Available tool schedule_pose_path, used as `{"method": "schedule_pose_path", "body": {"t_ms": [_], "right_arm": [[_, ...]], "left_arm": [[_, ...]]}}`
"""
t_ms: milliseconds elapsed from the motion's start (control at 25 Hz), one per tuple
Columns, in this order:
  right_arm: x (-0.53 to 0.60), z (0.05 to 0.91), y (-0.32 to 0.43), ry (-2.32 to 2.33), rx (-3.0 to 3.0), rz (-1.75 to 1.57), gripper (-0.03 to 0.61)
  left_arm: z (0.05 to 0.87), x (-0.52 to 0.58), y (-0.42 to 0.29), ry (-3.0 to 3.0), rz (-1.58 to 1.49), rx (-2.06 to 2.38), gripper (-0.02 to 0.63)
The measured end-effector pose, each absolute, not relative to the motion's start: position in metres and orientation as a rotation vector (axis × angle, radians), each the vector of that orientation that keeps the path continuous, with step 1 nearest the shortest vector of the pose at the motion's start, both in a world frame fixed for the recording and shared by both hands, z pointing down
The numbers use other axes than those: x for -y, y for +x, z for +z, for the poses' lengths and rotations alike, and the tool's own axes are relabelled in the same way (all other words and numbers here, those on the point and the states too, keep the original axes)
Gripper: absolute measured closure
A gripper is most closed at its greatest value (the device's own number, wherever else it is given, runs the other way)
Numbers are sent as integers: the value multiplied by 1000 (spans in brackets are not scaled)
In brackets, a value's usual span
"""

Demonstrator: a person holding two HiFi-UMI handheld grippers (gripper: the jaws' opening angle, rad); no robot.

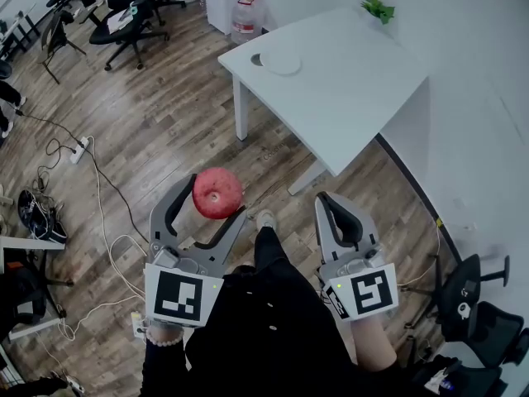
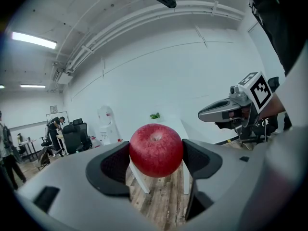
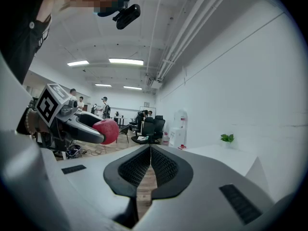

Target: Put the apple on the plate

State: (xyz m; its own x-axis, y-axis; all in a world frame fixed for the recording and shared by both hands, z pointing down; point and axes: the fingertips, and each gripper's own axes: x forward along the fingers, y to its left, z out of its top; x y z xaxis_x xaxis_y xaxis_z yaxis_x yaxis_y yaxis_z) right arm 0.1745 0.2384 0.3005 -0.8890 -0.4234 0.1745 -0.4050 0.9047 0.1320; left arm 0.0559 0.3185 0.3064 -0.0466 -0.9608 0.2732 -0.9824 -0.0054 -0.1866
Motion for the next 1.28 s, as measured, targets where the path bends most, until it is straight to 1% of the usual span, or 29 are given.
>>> {"method": "schedule_pose_path", "body": {"t_ms": [720, 1280], "right_arm": [[-138, 307, 116, 491, 2902, -118, 535], [-50, 295, 76, 378, 2950, -132, 535]], "left_arm": [[308, -228, 11, 2017, 504, 2228, 267], [292, -146, -15, 1943, 512, 2302, 267]]}}
